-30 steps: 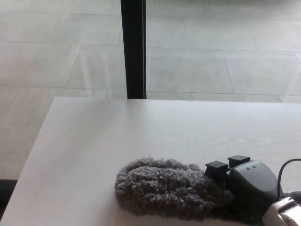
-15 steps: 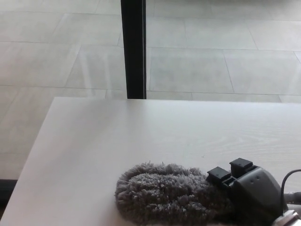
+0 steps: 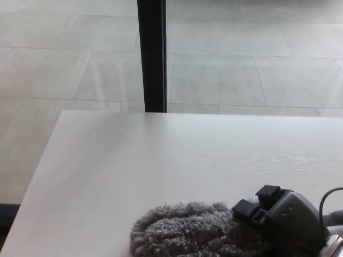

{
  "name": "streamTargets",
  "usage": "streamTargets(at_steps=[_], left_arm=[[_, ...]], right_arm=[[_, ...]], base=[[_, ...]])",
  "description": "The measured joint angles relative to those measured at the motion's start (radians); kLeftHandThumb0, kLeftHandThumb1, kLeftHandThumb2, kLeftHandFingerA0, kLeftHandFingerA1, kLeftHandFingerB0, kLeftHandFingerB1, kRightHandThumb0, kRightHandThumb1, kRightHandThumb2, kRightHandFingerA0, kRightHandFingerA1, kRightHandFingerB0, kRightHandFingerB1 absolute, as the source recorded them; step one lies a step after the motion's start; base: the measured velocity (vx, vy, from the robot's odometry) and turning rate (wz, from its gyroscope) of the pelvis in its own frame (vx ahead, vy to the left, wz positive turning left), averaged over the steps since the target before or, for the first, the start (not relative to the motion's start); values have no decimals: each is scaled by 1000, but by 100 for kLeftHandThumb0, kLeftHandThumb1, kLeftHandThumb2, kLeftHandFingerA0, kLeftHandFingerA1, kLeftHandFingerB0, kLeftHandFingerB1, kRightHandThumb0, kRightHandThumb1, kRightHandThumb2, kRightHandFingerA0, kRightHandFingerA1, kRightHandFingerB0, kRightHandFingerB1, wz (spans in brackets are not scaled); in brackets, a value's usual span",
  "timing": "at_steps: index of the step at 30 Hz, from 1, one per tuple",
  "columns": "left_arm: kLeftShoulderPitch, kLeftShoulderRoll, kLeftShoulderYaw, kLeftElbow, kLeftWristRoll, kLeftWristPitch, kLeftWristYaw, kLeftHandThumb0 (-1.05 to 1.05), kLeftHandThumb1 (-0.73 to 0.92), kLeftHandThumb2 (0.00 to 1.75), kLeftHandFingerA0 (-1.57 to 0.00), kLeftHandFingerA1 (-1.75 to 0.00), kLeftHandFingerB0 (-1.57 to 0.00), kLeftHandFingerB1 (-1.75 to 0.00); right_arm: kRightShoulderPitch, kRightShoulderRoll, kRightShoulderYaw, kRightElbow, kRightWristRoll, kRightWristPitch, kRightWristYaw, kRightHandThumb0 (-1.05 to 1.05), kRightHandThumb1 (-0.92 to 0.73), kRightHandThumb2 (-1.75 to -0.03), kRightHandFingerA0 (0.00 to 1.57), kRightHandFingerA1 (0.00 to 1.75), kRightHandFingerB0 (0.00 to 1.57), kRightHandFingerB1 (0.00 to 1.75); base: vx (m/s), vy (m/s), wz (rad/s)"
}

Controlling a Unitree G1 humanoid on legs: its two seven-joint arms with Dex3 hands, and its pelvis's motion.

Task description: The robot uses its right hand to pick up the duster kept in the middle of the desk and use it to wipe the desk by swiping its surface twice

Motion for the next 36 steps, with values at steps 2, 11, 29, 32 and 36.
streamTargets(at_steps=[2, 11, 29, 32, 36], left_arm=[[2, 4, 0, 0, 0, 0, -4, -51, 69, 60, -72, -63, -54, -47], [2, 4, -1, 0, 0, 0, -8, -56, 71, 61, -65, -59, -50, -44], [5, 2, 8, 0, -4, 0, -34, -51, 69, 61, -65, -66, -50, -47], [6, 1, 9, -1, -4, 0, -38, -51, 72, 61, -63, -65, -47, -45], [6, 1, 12, -1, -4, 0, -46, -50, 71, 61, -61, -63, -48, -45]], right_arm=[[-10, -6, -12, 33, -5, -15, 6, -38, -70, -67, 92, 171, 83, 97], [5, 1, -147, 140, 33, -29, 55, -26, -61, -76, 94, 165, 85, 93], [68, 53, -649, 285, 232, 69, 230, -29, -62, -62, 76, 160, 68, 99], [69, 53, -706, 302, 253, 106, 251, -39, -65, -59, 75, 167, 77, 73], [70, 42, -763, 319, 274, 156, 282, -38, -70, -61, 79, 171, 68, 133]], base=[[0, 0, 0], [0, 0, 0], [0, 0, 0], [0, 0, 0], [0, 0, 0]])
